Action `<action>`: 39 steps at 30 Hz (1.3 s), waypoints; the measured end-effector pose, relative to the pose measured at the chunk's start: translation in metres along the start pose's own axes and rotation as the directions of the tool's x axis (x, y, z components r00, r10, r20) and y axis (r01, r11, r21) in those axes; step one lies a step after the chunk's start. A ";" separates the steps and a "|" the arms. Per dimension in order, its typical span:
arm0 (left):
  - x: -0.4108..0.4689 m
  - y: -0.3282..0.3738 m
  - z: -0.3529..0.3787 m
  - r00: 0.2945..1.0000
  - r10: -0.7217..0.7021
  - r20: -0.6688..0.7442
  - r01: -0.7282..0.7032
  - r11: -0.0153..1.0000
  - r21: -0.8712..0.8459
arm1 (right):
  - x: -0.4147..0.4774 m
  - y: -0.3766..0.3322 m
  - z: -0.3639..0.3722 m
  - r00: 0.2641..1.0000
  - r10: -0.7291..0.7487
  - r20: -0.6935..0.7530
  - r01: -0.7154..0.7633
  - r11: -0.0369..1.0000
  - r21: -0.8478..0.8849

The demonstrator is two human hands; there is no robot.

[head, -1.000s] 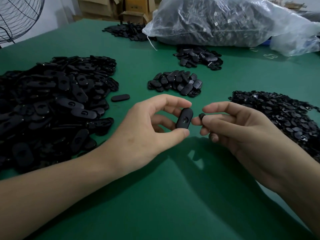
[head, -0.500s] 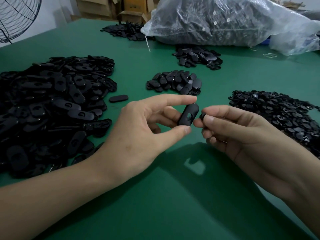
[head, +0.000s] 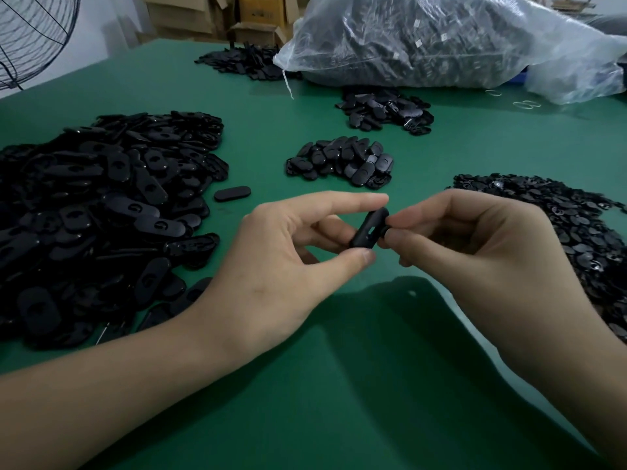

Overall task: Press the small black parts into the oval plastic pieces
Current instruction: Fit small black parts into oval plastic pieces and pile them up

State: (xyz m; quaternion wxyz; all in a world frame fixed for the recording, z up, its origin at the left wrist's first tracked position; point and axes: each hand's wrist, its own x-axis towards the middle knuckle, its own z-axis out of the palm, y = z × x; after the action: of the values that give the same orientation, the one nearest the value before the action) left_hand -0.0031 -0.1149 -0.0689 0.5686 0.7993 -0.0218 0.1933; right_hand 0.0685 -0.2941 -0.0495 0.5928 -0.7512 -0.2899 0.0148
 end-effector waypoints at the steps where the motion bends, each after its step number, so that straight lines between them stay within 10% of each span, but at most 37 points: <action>1: 0.000 0.000 0.000 1.000 -0.005 0.007 0.005 1.000 -0.005 | 0.000 0.001 0.000 1.000 -0.014 -0.005 0.014 0.999 -0.038; 22: -0.002 0.001 0.003 0.995 -0.092 0.039 0.091 0.996 0.017 | -0.009 -0.010 0.001 0.948 -0.315 0.045 0.277 0.747 -0.604; 32: 0.001 -0.001 0.002 0.987 -0.136 0.087 0.154 0.957 -0.244 | -0.008 -0.005 0.001 0.892 -0.431 0.135 0.387 0.577 -0.719; 39: 0.003 -0.001 0.001 0.980 -0.188 0.059 0.197 0.936 -0.292 | -0.006 0.000 0.001 0.916 -0.377 0.137 0.380 0.707 -0.596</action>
State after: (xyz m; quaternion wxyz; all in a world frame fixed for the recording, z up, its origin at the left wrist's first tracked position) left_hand -0.0002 -0.1147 -0.0688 0.6977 0.7062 0.0191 0.1192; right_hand 0.0634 -0.2961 -0.0519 0.3074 -0.8261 -0.4280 -0.1998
